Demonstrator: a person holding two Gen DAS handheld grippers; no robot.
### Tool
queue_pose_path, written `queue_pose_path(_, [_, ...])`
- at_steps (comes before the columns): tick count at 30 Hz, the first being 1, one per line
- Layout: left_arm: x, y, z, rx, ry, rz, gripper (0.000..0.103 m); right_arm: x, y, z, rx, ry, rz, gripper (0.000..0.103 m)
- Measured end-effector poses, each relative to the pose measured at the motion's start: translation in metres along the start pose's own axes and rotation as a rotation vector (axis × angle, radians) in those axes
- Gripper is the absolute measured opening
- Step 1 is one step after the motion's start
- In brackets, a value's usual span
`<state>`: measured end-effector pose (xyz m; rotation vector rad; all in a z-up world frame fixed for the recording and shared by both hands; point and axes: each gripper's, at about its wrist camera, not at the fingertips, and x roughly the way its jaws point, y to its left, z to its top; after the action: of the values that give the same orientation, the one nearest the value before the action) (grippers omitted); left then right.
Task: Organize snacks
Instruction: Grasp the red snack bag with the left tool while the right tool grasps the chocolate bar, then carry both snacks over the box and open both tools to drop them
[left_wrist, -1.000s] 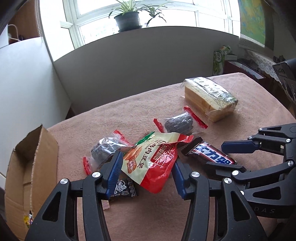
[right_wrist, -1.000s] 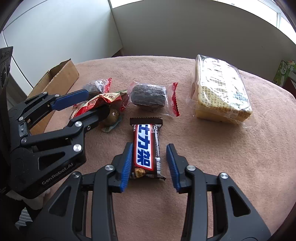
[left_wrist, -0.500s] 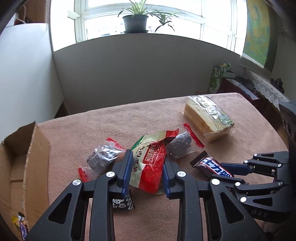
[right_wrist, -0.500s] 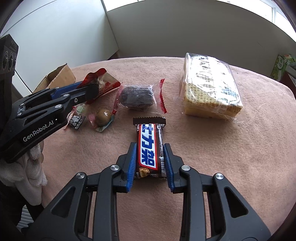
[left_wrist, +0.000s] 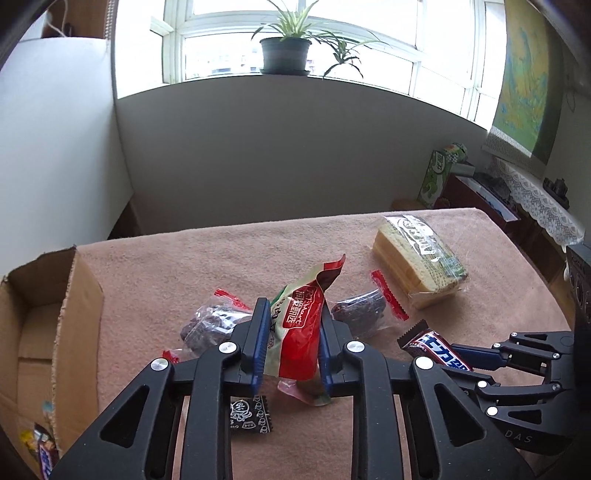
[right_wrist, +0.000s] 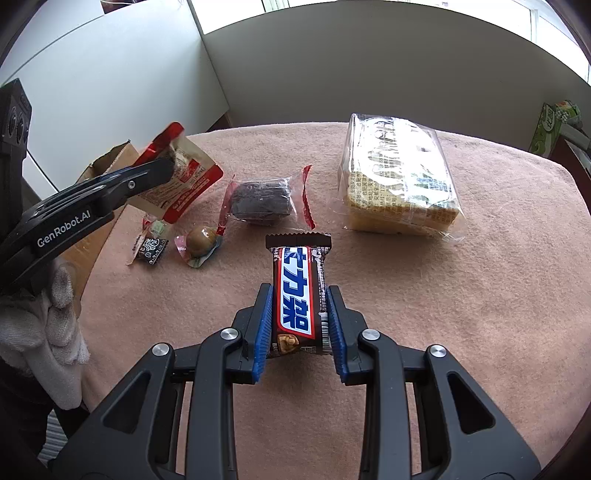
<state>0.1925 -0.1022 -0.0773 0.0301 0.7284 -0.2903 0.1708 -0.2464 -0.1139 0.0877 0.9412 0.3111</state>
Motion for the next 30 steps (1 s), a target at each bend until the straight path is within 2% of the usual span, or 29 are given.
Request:
queue_pose_path(6, [-0.024,0.009,-0.004,-0.042,-0.021,-0.018,0.017,-0.011,0.007,-0.002,-0.015,-0.013,-0.008,0.029])
queue_pose_path(8, [-0.022,0.009,-0.008,-0.025,-0.014,0.007,0.017,-0.014,0.008,-0.003,-0.006,-0.013,-0.004,0.029])
queue_pose_path(10, [-0.017,0.013,-0.012,-0.04,0.0,-0.009,0.017,-0.017,0.009,-0.005,-0.005,-0.016,-0.005,0.029])
queue_pose_path(21, [-0.007,0.001,-0.007,0.008,-0.014,0.016,0.018,-0.036,-0.002,-0.003,0.022,-0.049,-0.027,0.029])
queue_pose_path(30, [-0.032,0.011,-0.009,-0.047,-0.034,-0.008,0.017,-0.049,0.004,-0.002,0.023,-0.074,-0.02,0.029])
